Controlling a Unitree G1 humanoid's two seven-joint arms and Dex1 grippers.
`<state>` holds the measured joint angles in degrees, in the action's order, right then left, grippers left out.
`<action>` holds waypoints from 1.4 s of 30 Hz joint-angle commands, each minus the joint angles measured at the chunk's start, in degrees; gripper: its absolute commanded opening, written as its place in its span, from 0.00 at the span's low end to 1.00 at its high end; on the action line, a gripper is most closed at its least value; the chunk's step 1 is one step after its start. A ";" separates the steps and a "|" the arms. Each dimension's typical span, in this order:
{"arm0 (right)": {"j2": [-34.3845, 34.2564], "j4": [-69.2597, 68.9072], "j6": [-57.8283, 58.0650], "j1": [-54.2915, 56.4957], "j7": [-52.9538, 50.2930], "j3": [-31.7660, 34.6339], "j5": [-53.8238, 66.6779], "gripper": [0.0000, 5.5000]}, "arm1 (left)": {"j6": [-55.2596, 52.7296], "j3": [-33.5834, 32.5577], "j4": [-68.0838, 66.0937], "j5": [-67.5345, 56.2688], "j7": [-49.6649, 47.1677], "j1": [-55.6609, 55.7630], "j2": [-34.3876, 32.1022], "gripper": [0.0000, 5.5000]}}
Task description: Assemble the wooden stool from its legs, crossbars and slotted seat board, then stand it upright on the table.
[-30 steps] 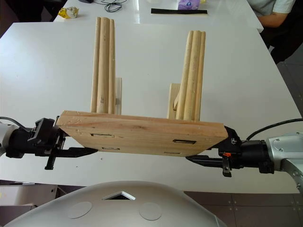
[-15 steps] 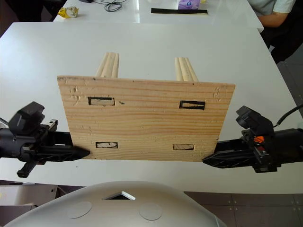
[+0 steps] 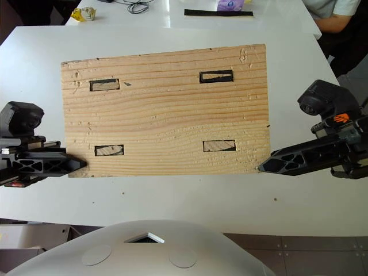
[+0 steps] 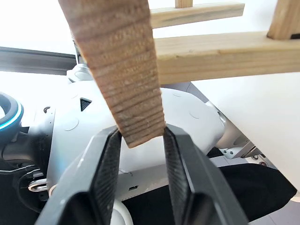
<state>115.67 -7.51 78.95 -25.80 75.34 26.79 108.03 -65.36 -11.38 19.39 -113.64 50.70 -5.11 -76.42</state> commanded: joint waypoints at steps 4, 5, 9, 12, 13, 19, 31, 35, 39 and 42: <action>-1.33 -0.59 -15.03 -3.41 -6.21 -5.08 4.93 0.25 | -6.45 12.95 -15.46 0.65 -23.70 22.59 5.07 0.25; -2.43 -1.26 -16.59 -2.90 -8.71 -5.98 4.93 0.25 | -7.26 13.90 -16.44 0.65 -24.73 24.11 5.38 0.25; -4.17 -2.56 -17.79 -1.50 -11.62 -7.85 4.92 0.25 | -9.41 15.47 -18.36 0.65 -26.36 26.80 5.60 0.34; -5.59 -3.57 -18.22 0.40 -13.30 -8.87 4.93 0.36 | -9.64 14.82 -19.37 0.65 -29.51 27.50 7.77 0.43; -6.10 -3.65 -18.09 1.27 -13.69 -9.37 4.93 0.39 | -9.79 14.28 -20.04 0.65 -30.72 27.80 8.95 0.46; -5.60 -0.52 -19.32 5.23 -13.19 -10.93 4.96 0.55 | -10.47 9.75 -22.36 0.65 -37.11 27.44 14.78 0.63; -11.48 -2.46 -23.02 13.90 -18.24 -13.54 4.97 0.86 | -6.38 2.20 -15.77 0.65 -44.48 27.03 27.28 0.95; -23.36 1.38 -18.12 29.68 -30.00 -21.07 4.95 0.94 | -7.02 2.19 -17.69 0.65 -46.52 30.23 29.69 0.98; -30.93 3.94 -14.16 33.63 -39.66 -21.43 4.94 0.94 | -8.68 2.74 -21.20 0.65 -47.83 35.37 31.87 0.98; -35.11 4.21 -13.65 30.63 -45.78 -17.73 4.96 0.94 | -8.52 1.71 -23.32 0.65 -50.78 38.21 32.98 0.98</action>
<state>83.04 -3.47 64.75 6.33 33.47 5.99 112.53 -73.54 -8.81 -2.52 -113.29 2.38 30.83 -44.18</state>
